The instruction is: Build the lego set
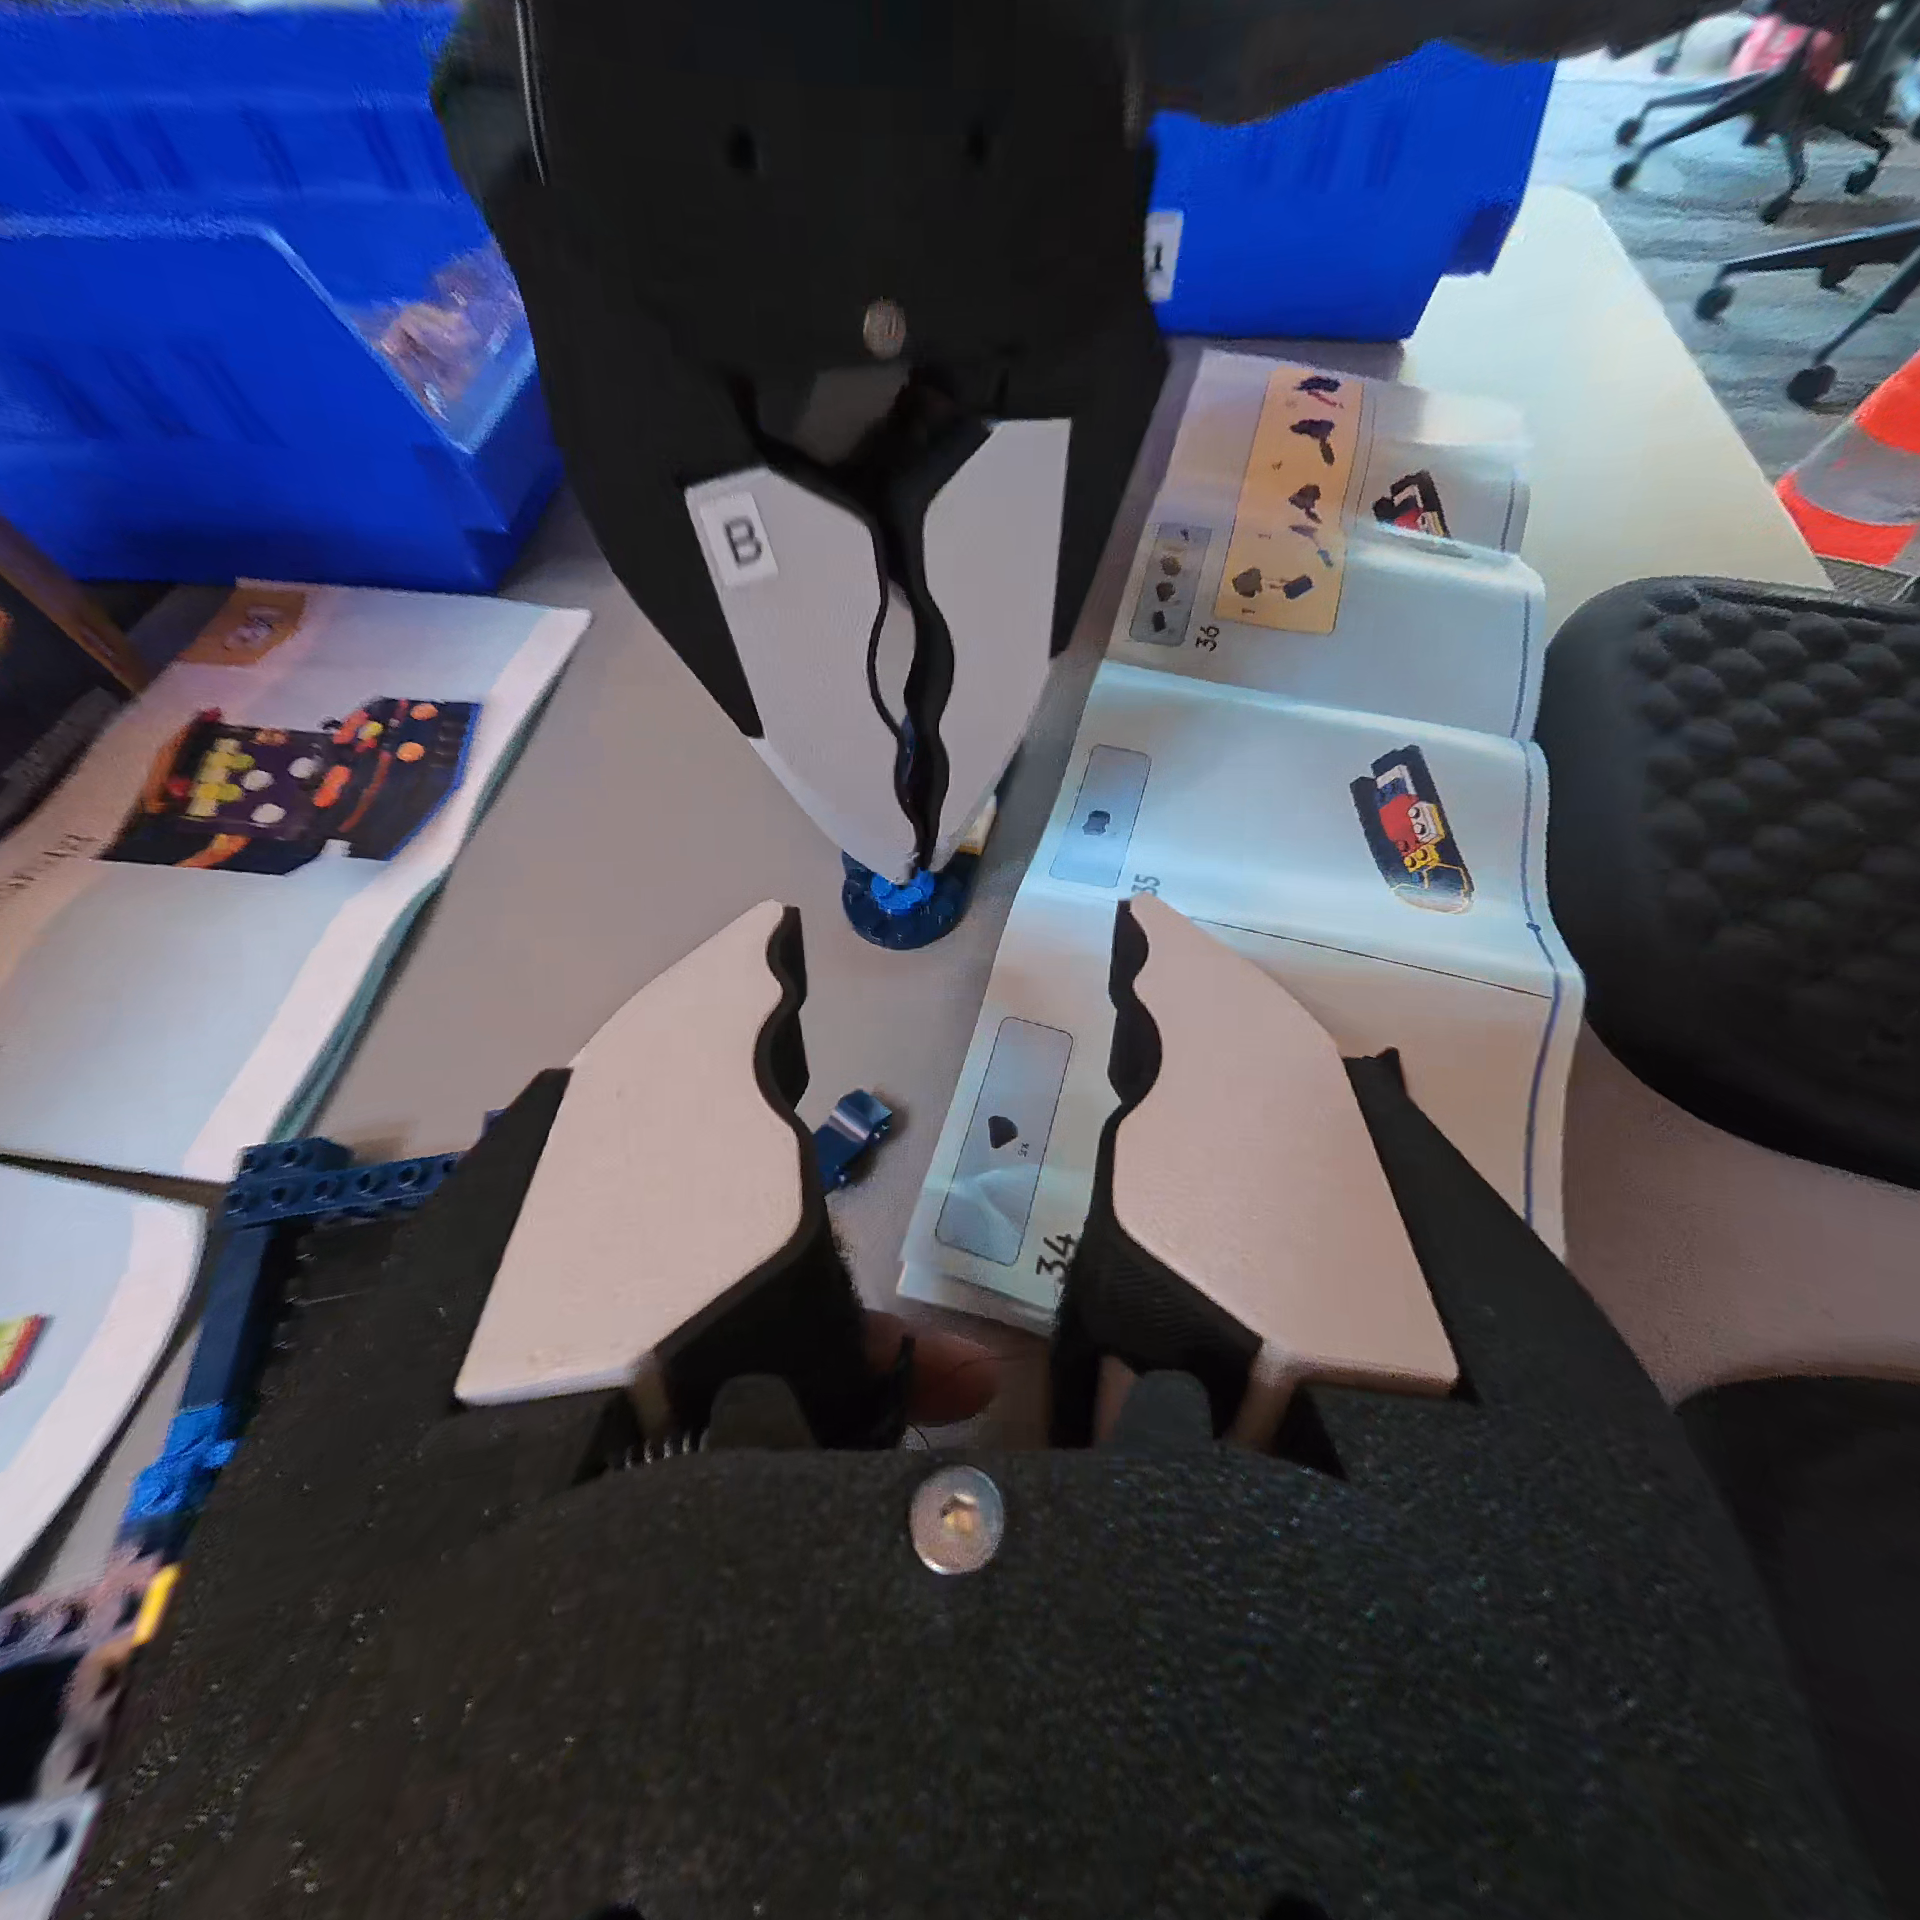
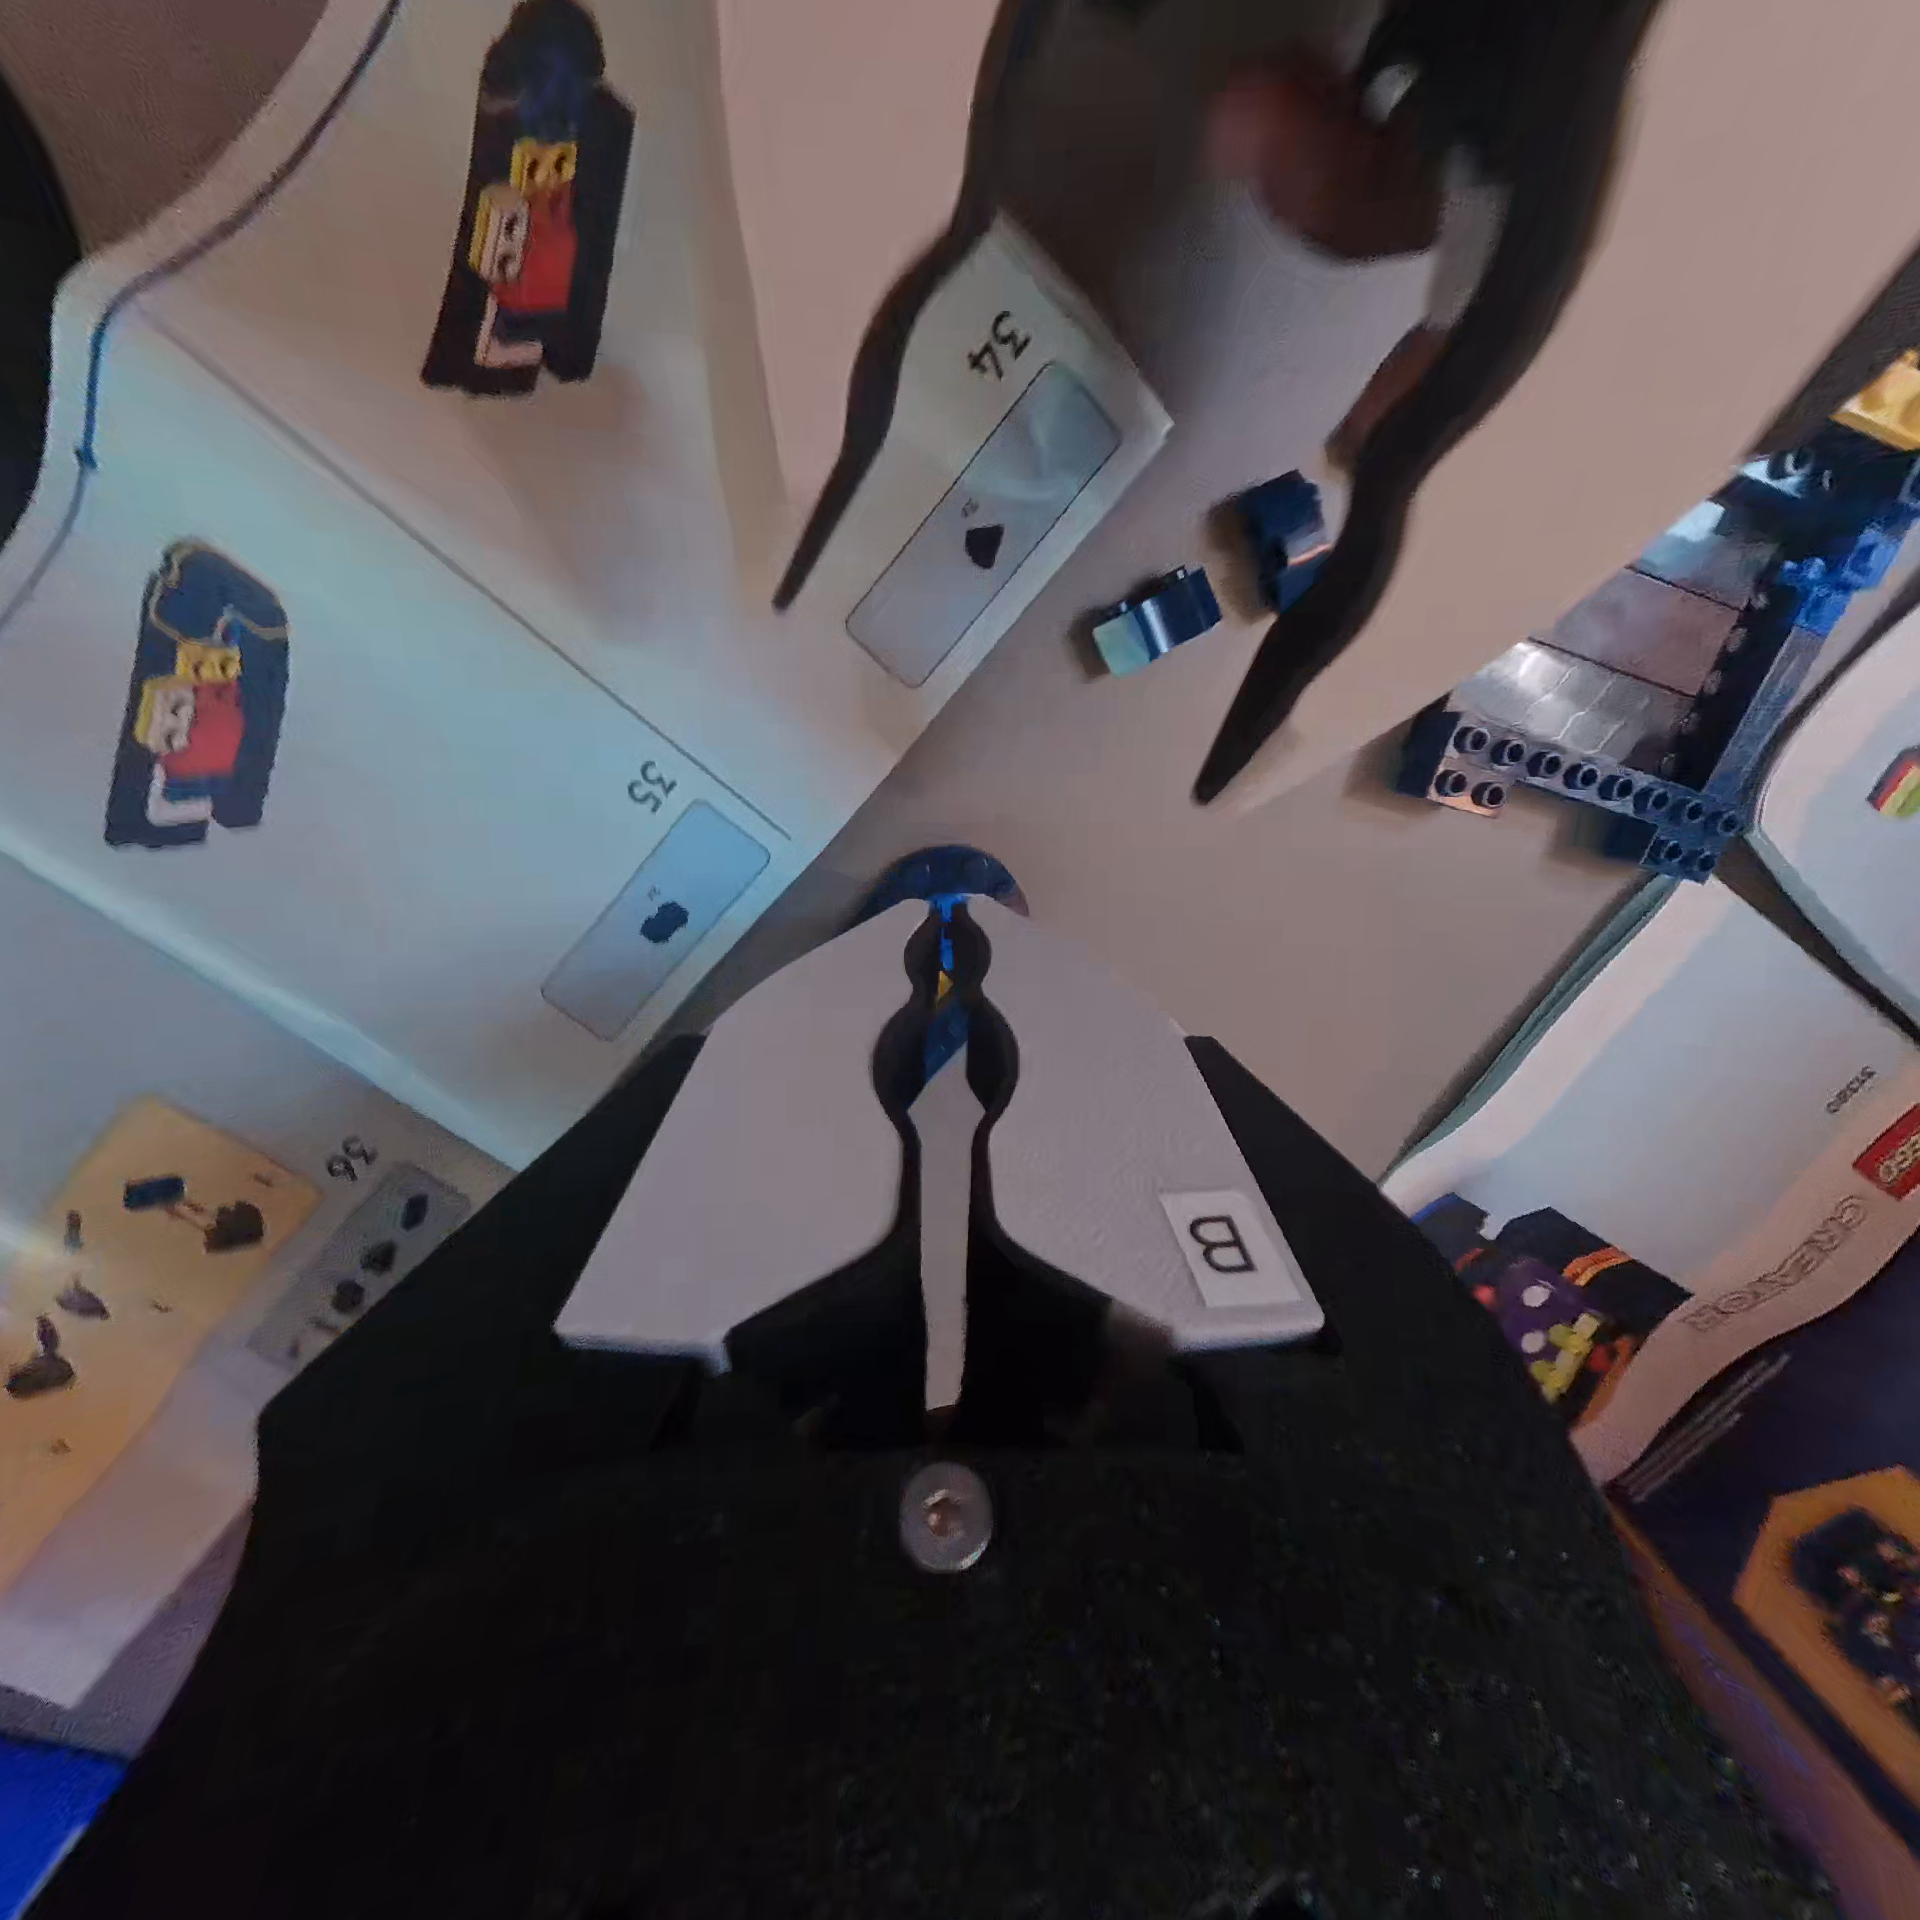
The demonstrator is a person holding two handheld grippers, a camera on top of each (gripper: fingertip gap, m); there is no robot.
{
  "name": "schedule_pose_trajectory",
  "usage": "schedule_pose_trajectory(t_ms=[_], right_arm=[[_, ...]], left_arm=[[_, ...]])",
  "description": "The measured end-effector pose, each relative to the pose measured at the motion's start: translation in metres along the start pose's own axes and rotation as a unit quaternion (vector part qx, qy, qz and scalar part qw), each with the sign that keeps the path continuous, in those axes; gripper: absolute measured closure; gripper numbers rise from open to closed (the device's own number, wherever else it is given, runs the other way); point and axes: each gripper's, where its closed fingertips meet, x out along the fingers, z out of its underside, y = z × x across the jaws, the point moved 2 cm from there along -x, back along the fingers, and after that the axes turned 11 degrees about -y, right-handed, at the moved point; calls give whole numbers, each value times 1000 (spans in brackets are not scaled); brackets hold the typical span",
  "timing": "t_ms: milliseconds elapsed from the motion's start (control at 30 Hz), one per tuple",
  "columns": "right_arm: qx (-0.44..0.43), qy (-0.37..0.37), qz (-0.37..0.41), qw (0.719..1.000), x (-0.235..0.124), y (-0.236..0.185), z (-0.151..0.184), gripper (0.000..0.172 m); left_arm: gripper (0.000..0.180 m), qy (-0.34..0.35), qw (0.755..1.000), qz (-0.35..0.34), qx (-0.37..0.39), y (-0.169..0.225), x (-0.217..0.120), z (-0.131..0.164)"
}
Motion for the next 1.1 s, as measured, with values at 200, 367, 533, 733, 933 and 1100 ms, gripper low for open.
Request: schedule_pose_trajectory(t_ms=[200, 367, 533, 733, 933, 1100], right_arm=[[-39, -35, -38, 998, 9, 0, 6, 167], [-13, -41, -61, 997, 10, -1, 6, 168], [-6, -26, -54, 998, 0, 4, 0, 168], [-21, -39, -37, 998, 4, 4, 4, 161], [-31, -57, -22, 998, 9, 5, 8, 171], [-41, -76, -14, 996, 9, 5, 7, 172]], left_arm=[[134, 123, 989, -72, 28, 12, -44, -2], [131, 135, 988, -72, 15, 9, -46, -2], [131, 122, 990, -72, 25, 10, -41, 3], [131, 110, 991, -69, 28, 11, -37, 6], [131, 109, 991, -68, 28, 10, -37, 6], [131, 107, 991, -69, 27, 10, -36, 7]])
